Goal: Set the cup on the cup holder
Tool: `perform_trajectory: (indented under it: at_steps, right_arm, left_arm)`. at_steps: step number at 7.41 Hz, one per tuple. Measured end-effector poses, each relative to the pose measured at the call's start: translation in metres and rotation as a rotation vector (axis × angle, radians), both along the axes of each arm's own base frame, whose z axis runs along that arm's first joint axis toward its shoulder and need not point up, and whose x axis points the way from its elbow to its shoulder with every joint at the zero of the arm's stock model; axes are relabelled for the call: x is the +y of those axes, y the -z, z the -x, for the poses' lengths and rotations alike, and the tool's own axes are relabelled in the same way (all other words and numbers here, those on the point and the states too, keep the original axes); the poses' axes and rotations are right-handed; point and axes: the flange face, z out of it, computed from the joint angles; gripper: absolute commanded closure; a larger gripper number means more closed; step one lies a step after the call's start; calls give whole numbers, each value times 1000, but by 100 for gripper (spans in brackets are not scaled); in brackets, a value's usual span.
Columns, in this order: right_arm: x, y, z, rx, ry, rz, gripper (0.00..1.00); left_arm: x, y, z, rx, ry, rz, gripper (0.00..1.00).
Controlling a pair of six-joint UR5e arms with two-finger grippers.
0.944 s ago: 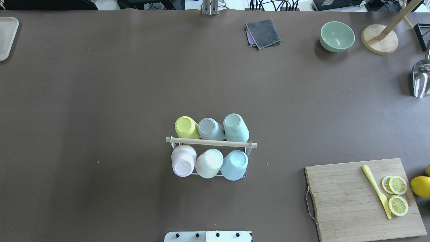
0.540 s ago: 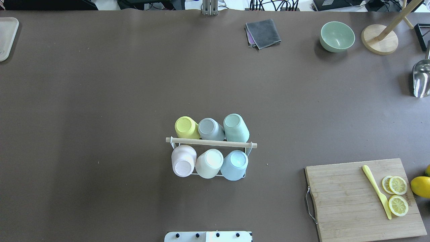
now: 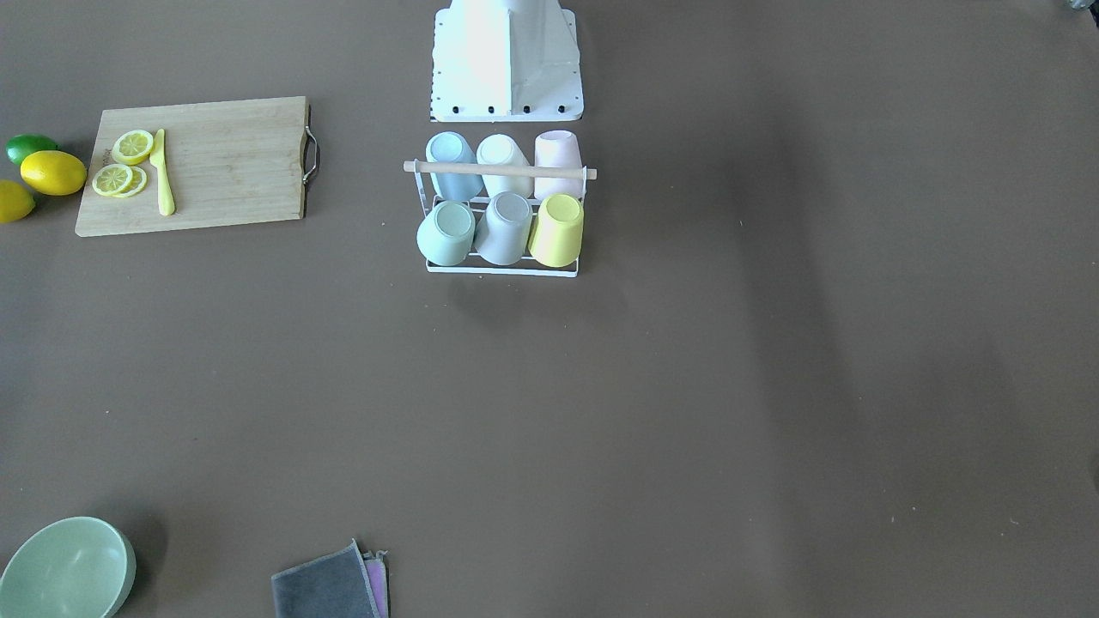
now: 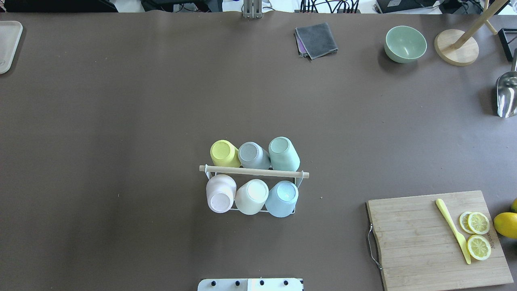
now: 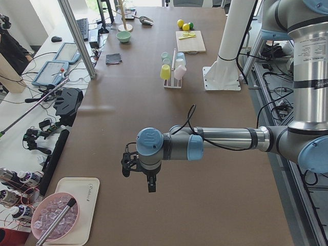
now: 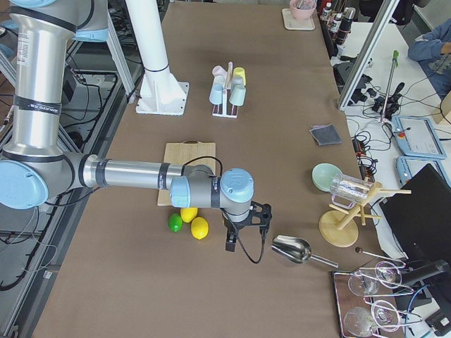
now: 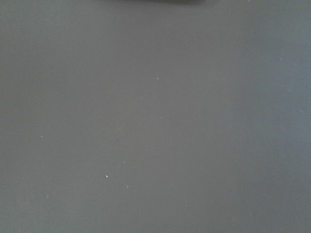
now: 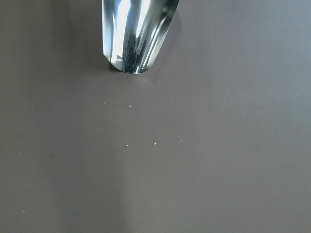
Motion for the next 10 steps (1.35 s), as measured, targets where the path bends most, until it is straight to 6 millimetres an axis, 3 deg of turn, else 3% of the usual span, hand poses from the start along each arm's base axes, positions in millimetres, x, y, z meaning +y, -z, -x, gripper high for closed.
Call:
perform_trajectory:
  at_steps: [1, 3, 10]
  right_arm:
    - [0, 2, 3, 11, 8, -7, 0]
    - [2, -1, 4, 17, 11, 2, 0]
    - [4, -5, 4, 17, 12, 12, 0]
  left_arm:
    - [-1, 8, -10, 1, 9, 16, 2]
    - [4, 1, -16, 1, 13, 44, 2]
    - [9, -17, -15, -19, 17, 79, 2]
